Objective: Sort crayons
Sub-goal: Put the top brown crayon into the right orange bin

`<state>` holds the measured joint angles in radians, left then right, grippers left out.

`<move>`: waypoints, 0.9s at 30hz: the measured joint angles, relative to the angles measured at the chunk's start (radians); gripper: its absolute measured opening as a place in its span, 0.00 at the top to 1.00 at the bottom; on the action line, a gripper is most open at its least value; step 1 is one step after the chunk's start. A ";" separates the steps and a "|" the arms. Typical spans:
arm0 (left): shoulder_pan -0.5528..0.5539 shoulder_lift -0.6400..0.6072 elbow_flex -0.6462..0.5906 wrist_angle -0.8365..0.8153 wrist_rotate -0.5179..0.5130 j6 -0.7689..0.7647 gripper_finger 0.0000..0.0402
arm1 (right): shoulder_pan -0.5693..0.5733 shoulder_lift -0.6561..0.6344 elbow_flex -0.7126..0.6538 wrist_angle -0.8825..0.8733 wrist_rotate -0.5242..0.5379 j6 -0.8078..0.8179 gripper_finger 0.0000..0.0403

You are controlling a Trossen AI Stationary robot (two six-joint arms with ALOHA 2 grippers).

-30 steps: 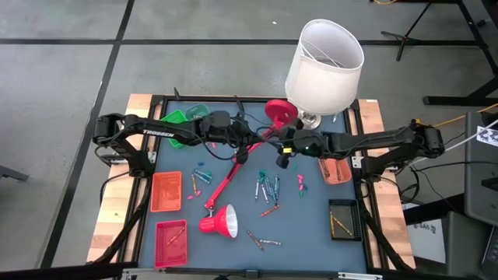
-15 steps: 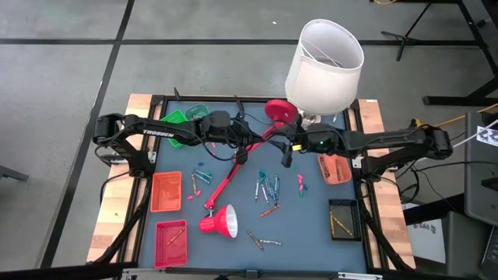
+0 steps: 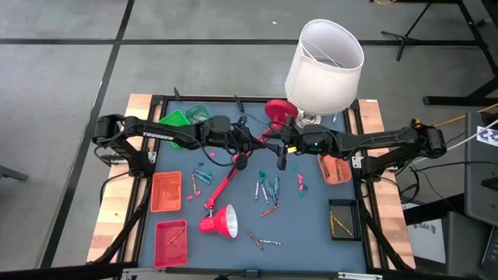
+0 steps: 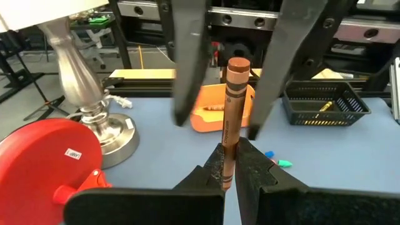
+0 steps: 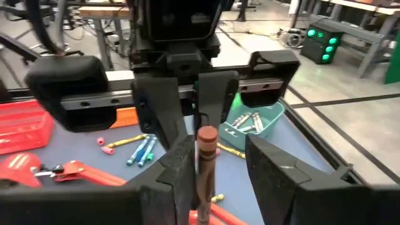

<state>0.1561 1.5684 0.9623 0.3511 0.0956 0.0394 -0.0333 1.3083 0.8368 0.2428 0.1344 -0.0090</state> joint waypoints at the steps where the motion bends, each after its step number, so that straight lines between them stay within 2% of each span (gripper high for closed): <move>1: 0.000 0.000 0.000 0.000 0.000 0.000 1.00 | 0.000 0.000 0.000 0.001 -0.020 -0.001 0.69; 4: 0.000 0.000 0.000 0.000 0.000 0.000 1.00 | 0.000 0.000 0.000 -0.001 -0.050 -0.018 0.76; 13: 0.000 0.000 0.000 -0.002 -0.005 0.000 1.00 | 0.000 0.000 0.000 -0.002 -0.051 -0.026 0.96; 16: 0.000 0.000 0.000 -0.002 -0.023 0.000 1.00 | 0.000 0.000 0.000 -0.003 -0.050 -0.026 0.96; 19: 0.000 0.000 0.000 -0.002 -0.026 -0.001 0.99 | -0.001 -0.001 0.000 -0.007 -0.050 -0.025 0.93; 22: 0.000 0.000 0.000 -0.002 -0.026 -0.002 0.94 | -0.001 -0.005 0.000 -0.009 -0.050 -0.025 0.91; 27: 0.000 0.000 0.000 -0.007 -0.034 -0.004 0.83 | 0.000 -0.042 0.000 -0.078 -0.055 -0.023 0.96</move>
<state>0.1559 1.5684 0.9623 0.3437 0.0618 0.0353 -0.0334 1.2662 0.8368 0.1649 0.0797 -0.0323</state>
